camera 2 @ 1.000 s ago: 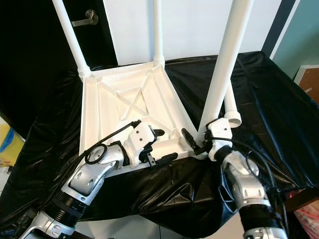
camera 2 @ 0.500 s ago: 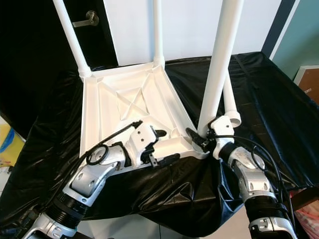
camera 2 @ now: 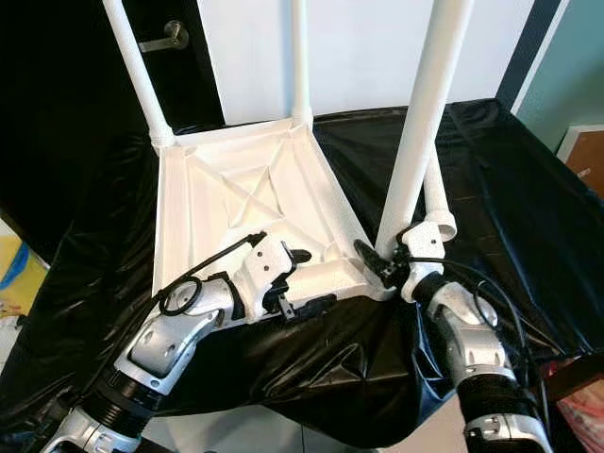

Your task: Building children table

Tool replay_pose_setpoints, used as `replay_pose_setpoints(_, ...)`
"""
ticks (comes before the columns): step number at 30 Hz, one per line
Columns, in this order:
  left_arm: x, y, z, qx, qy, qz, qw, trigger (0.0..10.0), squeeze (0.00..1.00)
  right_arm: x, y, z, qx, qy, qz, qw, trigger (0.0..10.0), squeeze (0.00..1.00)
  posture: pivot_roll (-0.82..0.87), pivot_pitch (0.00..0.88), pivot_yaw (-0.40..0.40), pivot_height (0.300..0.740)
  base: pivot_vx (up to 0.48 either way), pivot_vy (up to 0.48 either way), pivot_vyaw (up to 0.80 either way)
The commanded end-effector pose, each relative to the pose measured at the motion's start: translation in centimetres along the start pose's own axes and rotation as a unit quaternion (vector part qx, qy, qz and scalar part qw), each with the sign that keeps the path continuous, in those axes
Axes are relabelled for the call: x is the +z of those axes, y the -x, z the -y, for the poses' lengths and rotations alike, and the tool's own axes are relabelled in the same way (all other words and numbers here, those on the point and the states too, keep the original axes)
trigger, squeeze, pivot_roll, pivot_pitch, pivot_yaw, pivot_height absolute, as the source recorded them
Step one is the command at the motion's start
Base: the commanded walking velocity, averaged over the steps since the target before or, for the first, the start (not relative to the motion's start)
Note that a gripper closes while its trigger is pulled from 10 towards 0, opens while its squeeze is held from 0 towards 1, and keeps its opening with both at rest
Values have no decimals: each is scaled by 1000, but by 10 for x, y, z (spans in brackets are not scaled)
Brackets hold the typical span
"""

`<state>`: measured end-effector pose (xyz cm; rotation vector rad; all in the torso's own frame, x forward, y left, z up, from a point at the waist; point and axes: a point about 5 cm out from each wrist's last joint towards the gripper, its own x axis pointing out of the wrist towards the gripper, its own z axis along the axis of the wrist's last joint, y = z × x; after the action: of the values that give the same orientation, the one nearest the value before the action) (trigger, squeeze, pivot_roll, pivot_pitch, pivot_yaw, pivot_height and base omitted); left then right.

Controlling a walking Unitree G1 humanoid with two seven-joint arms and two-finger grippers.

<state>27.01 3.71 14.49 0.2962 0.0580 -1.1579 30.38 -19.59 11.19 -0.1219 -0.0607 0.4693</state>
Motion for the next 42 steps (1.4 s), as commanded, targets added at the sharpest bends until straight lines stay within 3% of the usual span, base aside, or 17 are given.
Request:
replay_pose_setpoints(1, 0, -1, 1, 1, -1, -5, 1000, 10000, 0, -19, 4, -4, -31, -21, -44, 998, 10000, 0, -122, 0, 31, 740, 0, 0, 0)
replay_pose_setpoints(3, 0, -2, 2, -1, 0, -3, 1000, 10000, 0, -20, 2, -9, -97, -21, -52, 994, 10000, 0, -124, 0, 35, 740, 0, 0, 0)
replay_pose_setpoints(7, 1, -2, 2, -2, 0, -3, 1000, 10000, 0, -21, 1, -11, -106, -23, -54, 993, 10000, 0, -125, 0, 36, 740, 0, 0, 0)
replay_pose_setpoints(11, 1, -2, 2, -5, -1, -3, 1000, 10000, 0, -24, -5, -22, -173, -65, -67, 980, 10000, 0, -129, 0, 37, 740, 0, 0, 0)
replay_pose_setpoints(14, 2, -2, 3, -5, -1, -3, 1000, 10000, 0, -24, -6, -27, -191, -71, -72, 976, 10000, 0, -128, 0, 35, 740, 0, 0, 0)
replay_pose_setpoints(16, 2, -2, 3, -6, -1, -3, 1000, 10000, 0, -26, -8, -38, -242, -82, -80, 963, 10000, 0, -124, 0, 30, 740, 0, 0, 0)
replay_pose_setpoints(17, 2, -2, 3, -6, -1, -3, 1000, 10000, 0, -26, -8, -38, -242, -82, -80, 963, 10000, 0, -124, 0, 30, 740, 0, 0, 0)
replay_pose_setpoints(20, 1, -2, 5, -7, -1, -3, 1000, 10000, 0, -24, -7, -49, -322, -101, -83, 938, 10000, 0, -115, 0, 21, 740, 0, 0, 0)
replay_pose_setpoints(26, 2, -2, 5, -6, 1, -2, 1000, 10000, 0, -20, -9, -54, -320, -108, -73, 938, 10000, 0, -113, 0, 17, 740, 0, 0, 0)
replay_pose_setpoints(37, 4, -3, 4, -2, -2, 1, 1000, 10000, 0, -7, -16, -58, -292, -74, -52, 952, 10000, 0, -102, 0, 10, 740, 0, 0, 0)
replay_pose_setpoints(38, 3, -3, 4, -1, -2, 0, 1000, 10000, 0, -3, -17, -58, -283, -63, -39, 956, 10000, 1000, -98, 0, 8, 740, 0, 0, 0)
replay_pose_setpoints(42, 4, -2, 3, 4, 0, 2, 1000, 10000, 0, 4, -15, -54, -262, -54, -14, 963, 10000, 1000, -102, 0, 9, 740, 0, 0, 0)
